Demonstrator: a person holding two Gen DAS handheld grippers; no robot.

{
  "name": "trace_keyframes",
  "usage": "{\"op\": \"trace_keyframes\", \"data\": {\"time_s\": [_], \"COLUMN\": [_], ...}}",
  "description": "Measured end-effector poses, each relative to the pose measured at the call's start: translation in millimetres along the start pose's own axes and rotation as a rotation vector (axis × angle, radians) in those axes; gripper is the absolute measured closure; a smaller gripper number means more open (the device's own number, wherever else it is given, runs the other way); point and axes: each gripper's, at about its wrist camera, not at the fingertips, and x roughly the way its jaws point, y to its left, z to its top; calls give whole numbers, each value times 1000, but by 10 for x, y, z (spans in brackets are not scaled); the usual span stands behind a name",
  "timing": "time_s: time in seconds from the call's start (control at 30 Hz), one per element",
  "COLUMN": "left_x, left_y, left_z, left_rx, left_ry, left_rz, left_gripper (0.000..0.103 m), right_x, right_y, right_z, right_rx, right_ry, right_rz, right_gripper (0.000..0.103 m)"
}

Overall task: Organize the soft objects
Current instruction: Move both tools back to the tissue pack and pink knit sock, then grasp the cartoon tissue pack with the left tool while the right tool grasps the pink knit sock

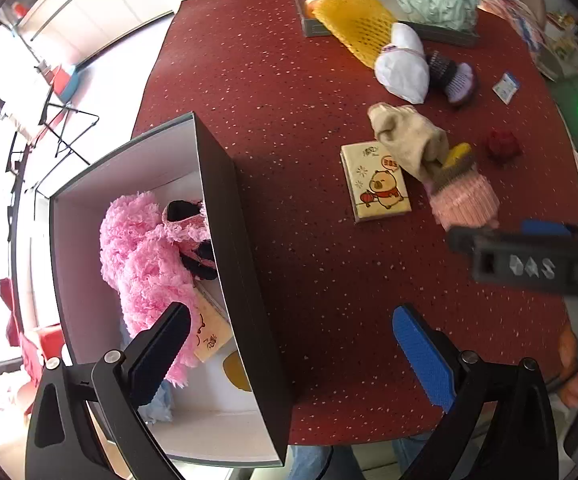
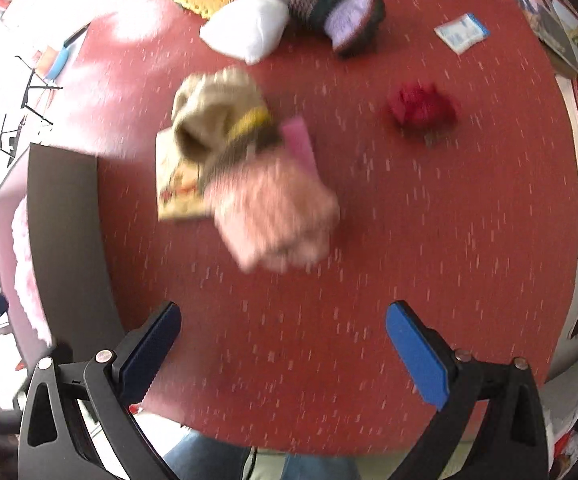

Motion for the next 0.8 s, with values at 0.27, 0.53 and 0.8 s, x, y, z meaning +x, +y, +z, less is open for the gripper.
{"op": "trace_keyframes", "data": {"time_s": [0.27, 0.53, 0.8], "left_x": [149, 488, 994], "left_y": [-91, -475, -649], "left_z": [186, 532, 900], "left_rx": [-51, -25, -41], "left_ry": [44, 61, 75], "left_rz": [11, 25, 53], "left_gripper": [1, 1, 1], "right_x": [239, 232, 146], "right_y": [167, -265, -874], "right_z": [475, 488, 315], "right_rx": [-38, 70, 187], "right_ry": [-13, -7, 7], "right_rz": [0, 37, 52], "right_gripper": [2, 37, 37]}}
